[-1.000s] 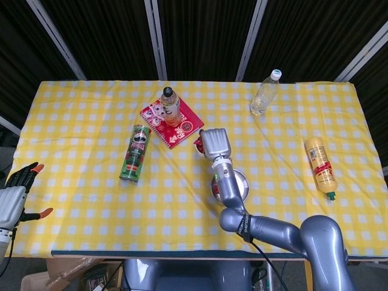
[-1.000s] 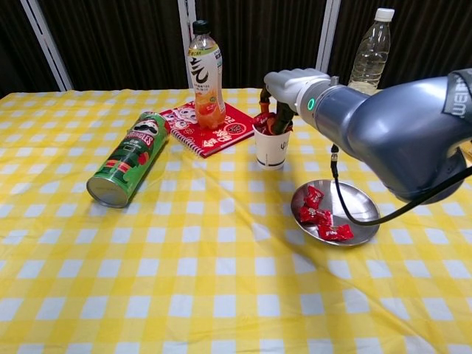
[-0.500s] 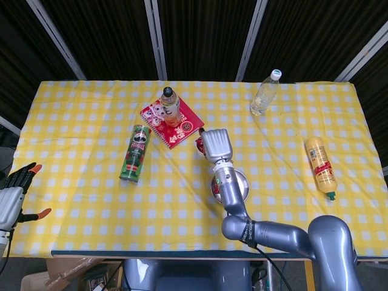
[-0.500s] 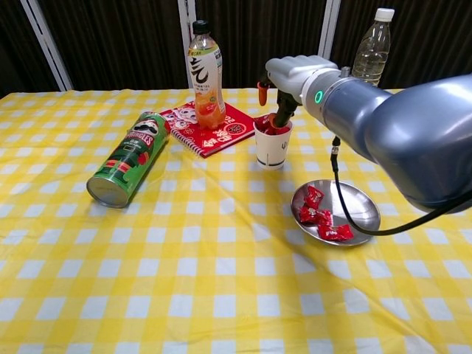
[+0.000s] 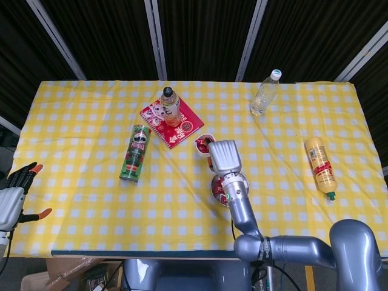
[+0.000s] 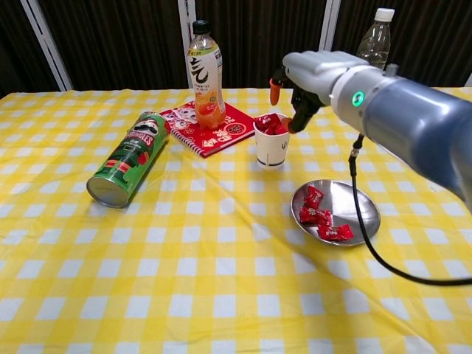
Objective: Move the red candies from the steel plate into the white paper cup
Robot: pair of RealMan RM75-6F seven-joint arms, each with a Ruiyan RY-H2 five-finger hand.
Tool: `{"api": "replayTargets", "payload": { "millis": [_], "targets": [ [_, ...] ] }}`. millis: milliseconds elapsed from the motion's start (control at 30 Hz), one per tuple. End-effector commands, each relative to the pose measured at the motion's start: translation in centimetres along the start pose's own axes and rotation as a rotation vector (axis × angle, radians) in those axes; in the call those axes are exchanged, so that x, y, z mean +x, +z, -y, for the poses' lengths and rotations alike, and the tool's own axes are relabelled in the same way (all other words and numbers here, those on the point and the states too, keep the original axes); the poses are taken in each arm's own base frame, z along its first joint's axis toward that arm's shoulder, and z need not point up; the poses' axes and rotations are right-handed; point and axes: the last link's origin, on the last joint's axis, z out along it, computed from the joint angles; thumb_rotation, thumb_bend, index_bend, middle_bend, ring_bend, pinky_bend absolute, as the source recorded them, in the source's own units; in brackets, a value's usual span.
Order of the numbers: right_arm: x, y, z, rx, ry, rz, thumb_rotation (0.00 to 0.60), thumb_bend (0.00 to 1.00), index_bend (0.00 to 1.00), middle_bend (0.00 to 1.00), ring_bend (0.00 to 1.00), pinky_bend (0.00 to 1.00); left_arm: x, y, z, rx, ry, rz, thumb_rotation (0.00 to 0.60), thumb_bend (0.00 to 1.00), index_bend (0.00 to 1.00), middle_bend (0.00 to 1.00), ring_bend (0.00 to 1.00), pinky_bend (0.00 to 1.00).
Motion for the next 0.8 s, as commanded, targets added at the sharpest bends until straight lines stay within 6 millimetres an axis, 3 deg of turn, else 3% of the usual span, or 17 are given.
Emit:
{"api": "replayTargets", "payload": {
  "millis": [33, 233, 800],
  "targets": [
    [-1.4, -2.6, -1.0, 0.003, -0.002, 0.035, 0.6, 0.39, 0.35, 0.82, 0.9, 0.92, 0.0, 0.0, 0.0, -0.003, 0.0, -0.001, 0.6, 0.03, 0.0, 0.0, 0.0, 0.0],
    [-3.3, -4.0, -1.5, -0.006, -0.006, 0.091, 0.6, 0.3, 0.35, 0.82, 0.9, 0.92, 0.0, -0.1, 0.2, -0.011, 0.004, -0.004, 0.6, 0.03, 0.0, 0.0, 0.0, 0.0],
    [-6.1, -5.8, -3.3, -0.05, -0.003, 0.193, 0.6, 0.3, 0.36, 0.82, 0.9, 0.92, 0.0, -0.3, 0.4, -0.023, 0.0, -0.006, 0.6, 0.03, 0.0, 0.0, 0.0, 0.0]
  ]
}}
